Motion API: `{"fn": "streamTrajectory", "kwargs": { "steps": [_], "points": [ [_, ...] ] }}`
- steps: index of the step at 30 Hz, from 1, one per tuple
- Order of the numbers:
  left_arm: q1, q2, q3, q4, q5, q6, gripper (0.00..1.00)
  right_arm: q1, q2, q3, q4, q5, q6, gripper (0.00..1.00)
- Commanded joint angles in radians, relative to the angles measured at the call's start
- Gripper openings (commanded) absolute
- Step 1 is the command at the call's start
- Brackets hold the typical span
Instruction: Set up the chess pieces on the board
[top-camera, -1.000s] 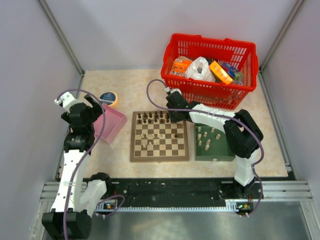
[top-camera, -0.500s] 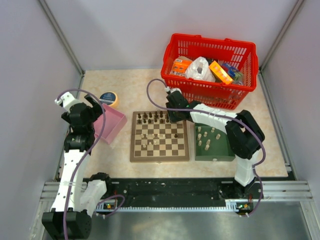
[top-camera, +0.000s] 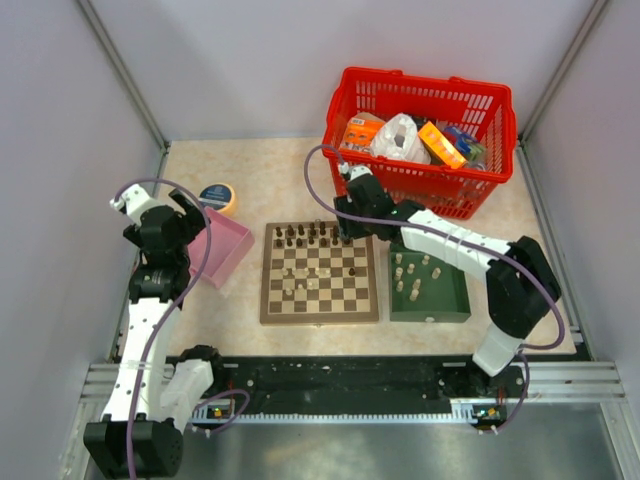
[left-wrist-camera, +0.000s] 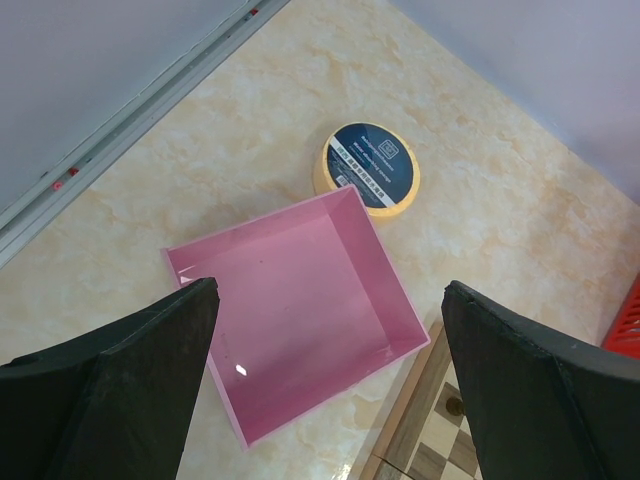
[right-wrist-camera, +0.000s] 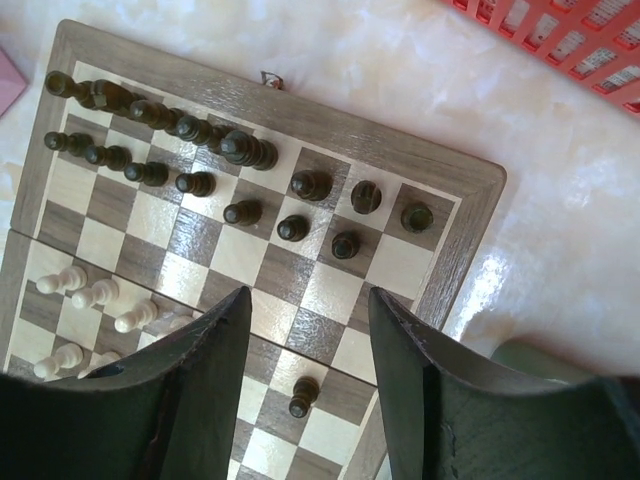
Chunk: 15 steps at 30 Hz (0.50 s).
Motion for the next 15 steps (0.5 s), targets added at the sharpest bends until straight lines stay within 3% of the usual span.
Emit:
{"fn": "streamTrajectory", "kwargs": {
  "steps": [1, 15],
  "points": [
    [0.004, -0.02, -0.006, 0.054, -0.014, -0.023, 0.99, 0.003, -0.072, -0.023, 0.011, -0.025, 0.006, 0.52],
    [0.004, -0.028, -0.003, 0.066, 0.002, -0.032, 0.99, 0.012, -0.115, -0.037, -0.019, -0.068, 0.032, 0.61]
  ]
}}
